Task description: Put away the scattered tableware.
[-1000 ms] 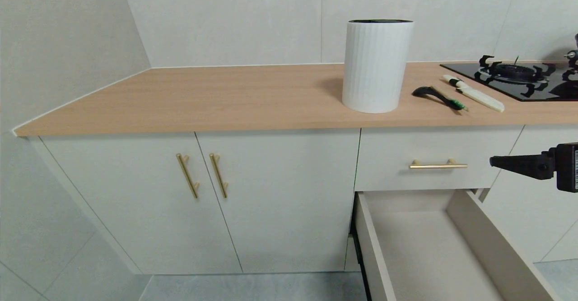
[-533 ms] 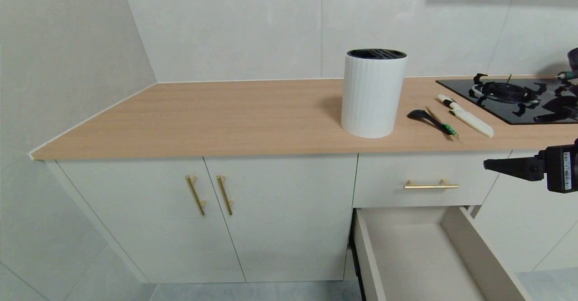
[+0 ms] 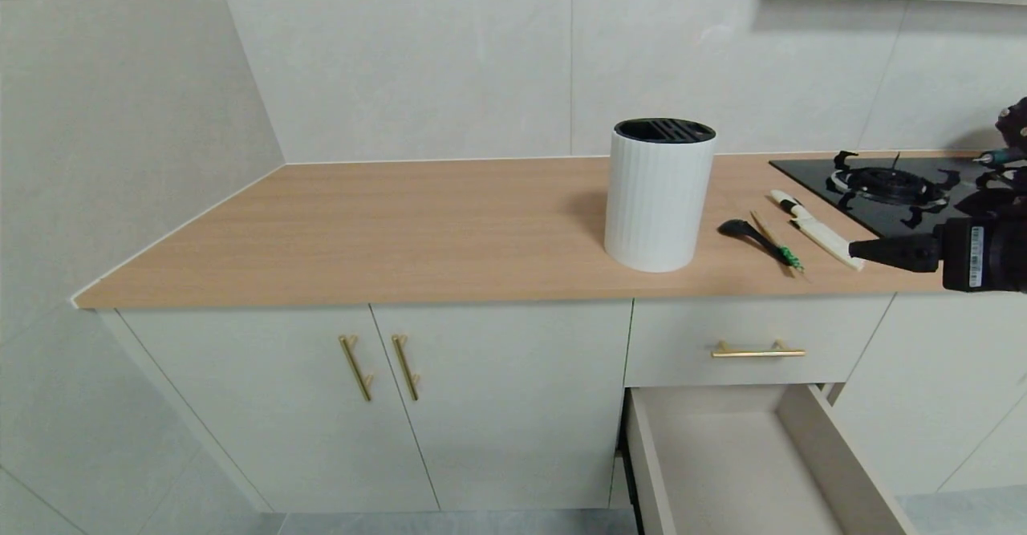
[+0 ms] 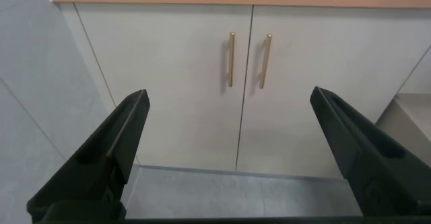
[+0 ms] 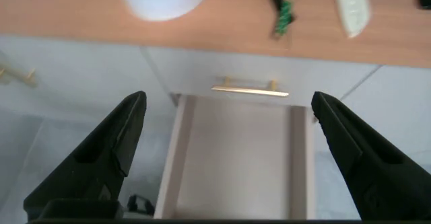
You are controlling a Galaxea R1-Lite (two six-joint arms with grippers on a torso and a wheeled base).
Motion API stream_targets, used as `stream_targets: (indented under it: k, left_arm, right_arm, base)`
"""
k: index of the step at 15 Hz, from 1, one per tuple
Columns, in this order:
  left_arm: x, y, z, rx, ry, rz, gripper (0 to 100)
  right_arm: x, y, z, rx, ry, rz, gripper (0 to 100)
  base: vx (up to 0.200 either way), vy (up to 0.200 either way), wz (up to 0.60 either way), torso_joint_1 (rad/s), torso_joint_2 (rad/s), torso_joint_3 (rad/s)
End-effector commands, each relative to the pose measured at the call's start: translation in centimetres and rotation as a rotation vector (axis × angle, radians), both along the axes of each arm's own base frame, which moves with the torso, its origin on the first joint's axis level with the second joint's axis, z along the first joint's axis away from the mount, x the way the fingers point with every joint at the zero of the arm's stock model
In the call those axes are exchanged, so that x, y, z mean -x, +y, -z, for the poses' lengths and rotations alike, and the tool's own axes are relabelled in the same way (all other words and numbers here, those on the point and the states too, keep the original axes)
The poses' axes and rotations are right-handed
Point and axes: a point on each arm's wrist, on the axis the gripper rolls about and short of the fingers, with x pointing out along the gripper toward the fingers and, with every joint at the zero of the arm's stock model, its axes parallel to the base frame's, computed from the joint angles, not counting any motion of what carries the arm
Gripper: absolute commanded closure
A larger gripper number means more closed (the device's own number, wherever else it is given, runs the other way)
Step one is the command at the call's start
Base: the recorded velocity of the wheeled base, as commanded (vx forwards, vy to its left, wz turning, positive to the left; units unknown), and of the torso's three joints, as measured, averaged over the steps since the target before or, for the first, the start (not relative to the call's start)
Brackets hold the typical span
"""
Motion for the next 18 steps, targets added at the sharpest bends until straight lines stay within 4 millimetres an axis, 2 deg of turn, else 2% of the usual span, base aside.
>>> stream_targets:
  k: [1, 4, 7, 10, 14, 18]
  left_arm:
    - [0.0, 0.0, 0.0, 0.0, 0.0, 0.0, 0]
    - [0.0, 0.0, 0.0, 0.0, 0.0, 0.0, 0]
    - [0.0, 0.0, 0.0, 0.0, 0.0, 0.001, 0]
    - [0.0, 0.0, 0.0, 0.0, 0.0, 0.0, 0]
    - [0.0, 0.0, 0.0, 0.0, 0.0, 0.0, 0]
    - [0.0, 0.0, 0.0, 0.0, 0.0, 0.0, 0]
  right_arm:
    - [-7.6, -1.2, -1.5, -0.014, 0.074, 0.144, 0]
    - [-10.5, -1.2, -0.5, -0.087, 0.142, 0.172, 0]
    - [-13.9, -1.9, 1.7, -0.084, 0.217, 0.21, 0]
    - [-14.9, -1.9, 2.1, -0.11, 0.291, 0.232, 0]
    - [-17.7, -1.9, 5.0, -0.105, 0.347, 0.245, 0]
    - [-18.9, -1.8, 6.2, -0.113, 0.368, 0.258, 0]
  base:
    - [0.0, 0.0, 0.0, 0.0, 0.0, 0.0]
    - [0.0, 0.0, 0.0, 0.0, 0.0, 0.0]
    - [0.0, 0.0, 0.0, 0.0, 0.0, 0.0]
    - [0.0, 0.0, 0.0, 0.0, 0.0, 0.0]
    - [0.0, 0.0, 0.0, 0.0, 0.0, 0.0]
    - [0.0, 0.0, 0.0, 0.0, 0.0, 0.0]
